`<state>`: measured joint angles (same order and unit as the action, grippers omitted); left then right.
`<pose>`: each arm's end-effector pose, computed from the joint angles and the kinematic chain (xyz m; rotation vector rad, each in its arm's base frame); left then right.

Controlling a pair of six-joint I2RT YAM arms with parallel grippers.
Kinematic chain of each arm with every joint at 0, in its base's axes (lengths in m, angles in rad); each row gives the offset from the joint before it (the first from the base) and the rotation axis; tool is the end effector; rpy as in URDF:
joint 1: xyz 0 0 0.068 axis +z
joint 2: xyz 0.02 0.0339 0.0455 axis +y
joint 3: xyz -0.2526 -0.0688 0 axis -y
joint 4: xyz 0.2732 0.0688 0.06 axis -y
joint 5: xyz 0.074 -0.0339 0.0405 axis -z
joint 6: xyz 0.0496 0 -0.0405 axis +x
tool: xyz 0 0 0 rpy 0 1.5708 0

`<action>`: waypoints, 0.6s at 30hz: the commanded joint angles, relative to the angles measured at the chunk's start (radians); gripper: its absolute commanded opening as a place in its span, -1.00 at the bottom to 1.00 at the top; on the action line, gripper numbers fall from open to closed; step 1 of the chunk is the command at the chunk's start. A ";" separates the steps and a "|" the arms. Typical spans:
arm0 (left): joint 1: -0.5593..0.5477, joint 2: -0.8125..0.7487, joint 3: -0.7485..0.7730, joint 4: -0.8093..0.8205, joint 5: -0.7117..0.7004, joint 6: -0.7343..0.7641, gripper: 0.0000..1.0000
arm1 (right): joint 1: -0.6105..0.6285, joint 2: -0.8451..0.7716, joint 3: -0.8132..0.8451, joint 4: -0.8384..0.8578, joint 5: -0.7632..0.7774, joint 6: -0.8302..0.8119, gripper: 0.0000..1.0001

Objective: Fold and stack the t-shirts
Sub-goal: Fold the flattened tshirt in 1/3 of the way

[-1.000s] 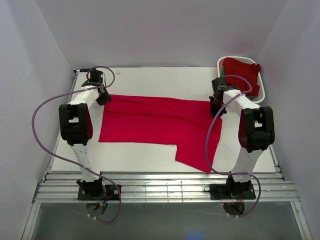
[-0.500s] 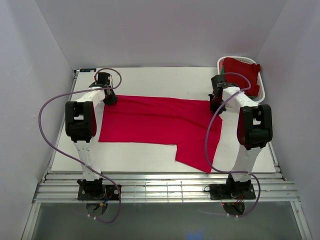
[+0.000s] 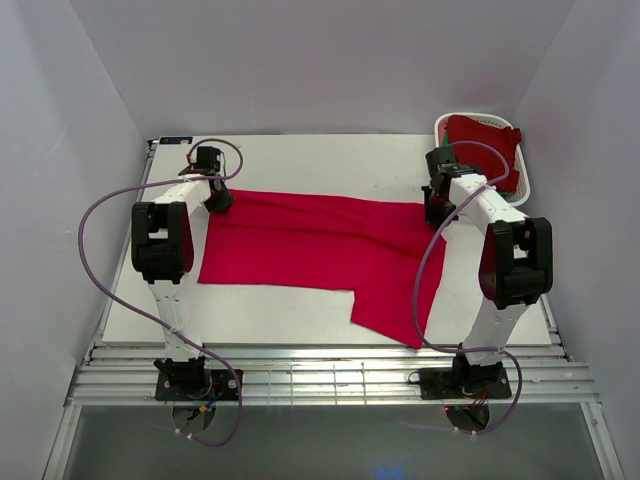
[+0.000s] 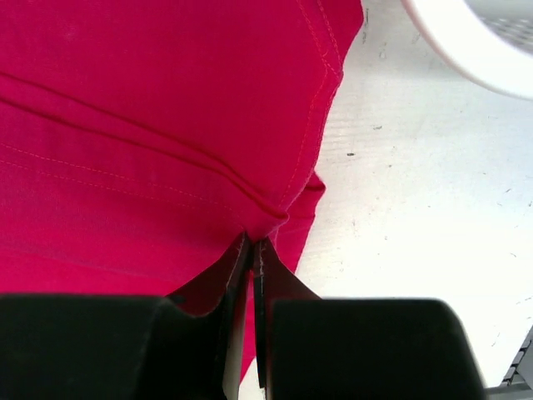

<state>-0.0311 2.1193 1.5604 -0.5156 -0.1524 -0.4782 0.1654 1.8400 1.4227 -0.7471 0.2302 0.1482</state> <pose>0.4737 -0.0072 0.1269 -0.6312 2.5475 0.0264 0.4059 0.0563 0.1888 0.0411 2.6977 -0.2212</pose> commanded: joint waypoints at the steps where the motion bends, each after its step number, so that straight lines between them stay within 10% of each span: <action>1: 0.003 0.005 -0.002 -0.017 -0.026 0.009 -0.53 | 0.002 -0.051 -0.011 -0.035 0.037 -0.013 -0.84; 18: 0.003 -0.004 -0.029 -0.021 -0.033 0.021 -0.53 | 0.002 -0.079 -0.044 -0.043 0.084 -0.013 -0.85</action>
<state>-0.0311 2.1193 1.5581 -0.5148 -0.1612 -0.4702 0.1669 1.7828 1.3911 -0.7673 0.2672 0.1486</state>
